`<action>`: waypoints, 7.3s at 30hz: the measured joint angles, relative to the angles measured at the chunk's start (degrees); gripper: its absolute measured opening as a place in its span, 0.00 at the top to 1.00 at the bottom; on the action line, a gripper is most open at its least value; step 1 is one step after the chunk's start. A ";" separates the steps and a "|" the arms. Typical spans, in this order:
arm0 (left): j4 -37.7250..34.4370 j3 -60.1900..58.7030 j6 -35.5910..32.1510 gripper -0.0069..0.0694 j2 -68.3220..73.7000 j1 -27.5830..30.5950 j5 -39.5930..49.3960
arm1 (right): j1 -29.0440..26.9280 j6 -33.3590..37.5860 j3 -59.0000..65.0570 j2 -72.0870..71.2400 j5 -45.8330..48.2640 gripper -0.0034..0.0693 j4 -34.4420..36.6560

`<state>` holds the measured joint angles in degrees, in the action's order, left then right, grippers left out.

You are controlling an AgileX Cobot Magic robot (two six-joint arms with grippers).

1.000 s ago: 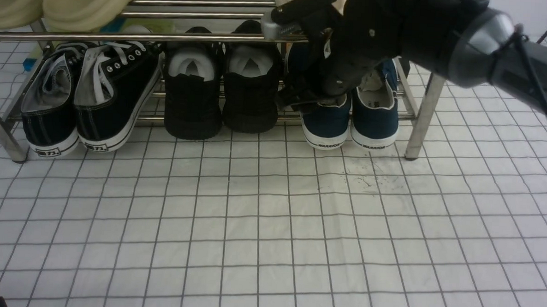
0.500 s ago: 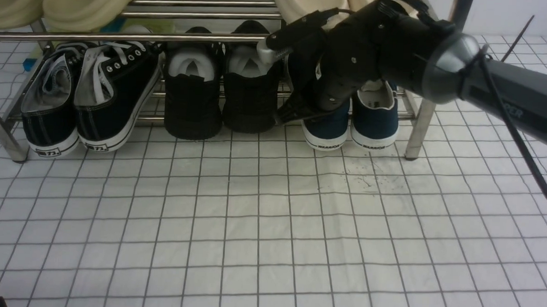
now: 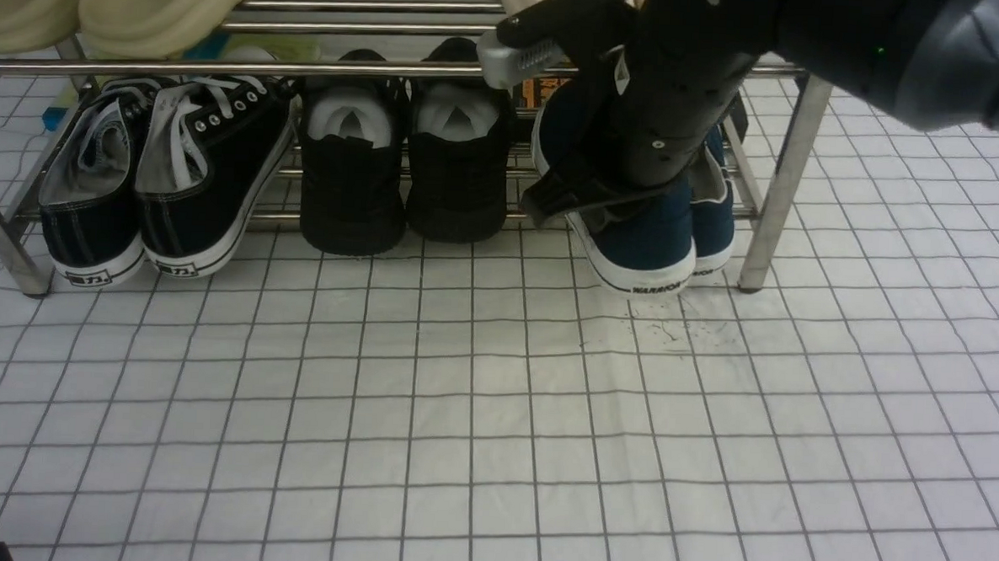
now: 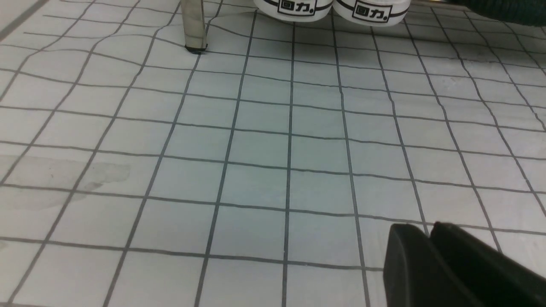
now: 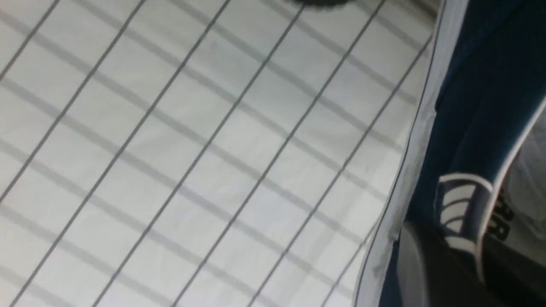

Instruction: Take the shoes off the shelf with your hand from the white checkered tablecloth.

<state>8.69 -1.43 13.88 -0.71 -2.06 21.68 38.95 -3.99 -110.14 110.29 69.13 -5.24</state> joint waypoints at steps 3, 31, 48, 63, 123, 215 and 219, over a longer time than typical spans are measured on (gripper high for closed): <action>0.00 0.00 0.00 0.79 0.00 0.00 0.00 | 1.29 0.00 0.00 -1.03 2.48 0.90 0.12; 0.00 0.00 0.00 0.79 0.00 0.00 0.00 | 9.90 -8.69 25.42 -15.72 -7.01 0.90 2.58; 0.00 0.00 0.00 0.79 0.00 0.00 0.00 | 9.90 -10.78 25.42 -6.77 -16.53 0.90 -1.01; 0.00 0.00 0.00 0.79 0.00 0.00 0.00 | 9.73 -20.37 25.08 -1.09 -21.35 0.73 -1.90; 0.00 0.00 0.00 0.79 0.00 0.00 0.00 | -5.56 -8.29 4.90 0.15 2.33 0.93 -3.80; 0.00 0.00 0.00 0.79 0.00 0.00 0.00 | -1.16 -18.02 78.44 -80.23 -51.07 0.97 -8.61; 0.00 0.00 0.00 0.79 0.00 0.00 0.00 | -1.16 -18.02 85.61 -81.68 -65.23 0.97 -9.75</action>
<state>8.69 -1.43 13.88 -0.71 -2.06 21.68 37.79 -22.00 -24.53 28.61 3.90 -14.99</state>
